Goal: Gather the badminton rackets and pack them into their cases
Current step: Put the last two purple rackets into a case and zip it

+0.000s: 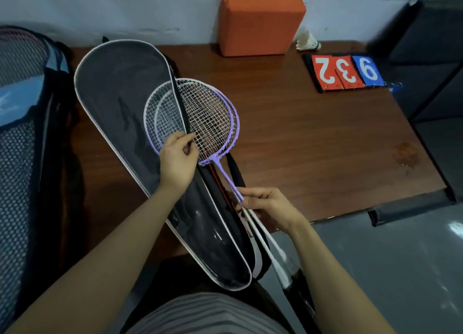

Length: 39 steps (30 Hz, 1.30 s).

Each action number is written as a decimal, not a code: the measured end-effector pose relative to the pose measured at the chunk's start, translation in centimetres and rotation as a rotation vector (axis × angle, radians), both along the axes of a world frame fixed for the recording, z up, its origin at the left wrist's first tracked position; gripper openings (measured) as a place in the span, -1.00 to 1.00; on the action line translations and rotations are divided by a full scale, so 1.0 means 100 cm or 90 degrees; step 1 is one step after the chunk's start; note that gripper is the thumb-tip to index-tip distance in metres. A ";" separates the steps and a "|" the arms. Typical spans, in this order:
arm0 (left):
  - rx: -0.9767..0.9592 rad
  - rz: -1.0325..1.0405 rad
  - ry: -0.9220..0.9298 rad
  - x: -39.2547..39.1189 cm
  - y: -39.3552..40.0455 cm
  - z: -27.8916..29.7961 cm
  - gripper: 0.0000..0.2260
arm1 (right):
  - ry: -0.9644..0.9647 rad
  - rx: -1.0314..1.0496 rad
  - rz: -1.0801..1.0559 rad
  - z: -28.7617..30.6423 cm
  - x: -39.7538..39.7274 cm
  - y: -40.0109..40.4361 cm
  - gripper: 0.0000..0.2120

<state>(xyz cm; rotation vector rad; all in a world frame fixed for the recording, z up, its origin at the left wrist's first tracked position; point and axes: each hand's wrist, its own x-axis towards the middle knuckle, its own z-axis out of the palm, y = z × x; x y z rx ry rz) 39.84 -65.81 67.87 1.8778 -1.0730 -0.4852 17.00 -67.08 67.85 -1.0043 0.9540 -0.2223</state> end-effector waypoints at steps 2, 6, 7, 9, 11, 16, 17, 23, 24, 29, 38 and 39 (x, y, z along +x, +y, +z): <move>-0.001 -0.024 -0.029 0.000 0.001 0.002 -0.76 | 0.007 0.004 0.007 0.001 0.002 -0.001 -0.69; 0.000 -0.076 -0.080 -0.004 0.006 0.005 -0.77 | 0.001 0.018 -0.018 -0.001 0.018 -0.002 -0.70; -0.001 -0.070 -0.069 -0.006 0.007 0.006 -0.78 | -0.003 0.024 -0.038 -0.003 0.024 -0.002 -0.70; -0.009 -0.044 -0.035 -0.008 0.007 0.009 -0.78 | -0.006 0.035 -0.065 -0.005 0.033 -0.004 -0.71; -0.012 -0.042 -0.008 -0.006 0.008 0.010 -0.78 | -0.011 0.036 -0.066 -0.007 0.041 -0.008 -0.73; -0.043 -0.078 -0.006 0.002 0.018 0.009 -0.79 | -0.048 -0.033 -0.112 -0.004 0.074 -0.015 -0.71; -0.058 -0.076 -0.012 0.002 0.022 0.010 -0.79 | -0.048 -0.063 -0.118 -0.004 0.082 -0.016 -0.71; -0.027 -0.016 0.072 0.019 0.035 0.019 -0.77 | 0.043 -0.232 -0.109 -0.002 0.123 -0.029 -0.76; -0.013 -0.001 0.093 0.024 0.035 0.020 -0.77 | 0.048 -0.248 -0.104 -0.004 0.129 -0.029 -0.77; -0.001 0.001 0.114 0.047 0.031 0.025 -0.76 | 0.085 -0.338 -0.083 -0.026 0.163 -0.029 -0.75; 0.000 -0.003 0.109 0.068 0.024 0.009 -0.78 | 0.250 -0.649 0.059 -0.054 0.178 -0.043 -0.72; 0.005 -0.016 0.086 0.067 0.024 0.005 -0.78 | 0.258 -0.653 0.063 -0.054 0.172 -0.042 -0.70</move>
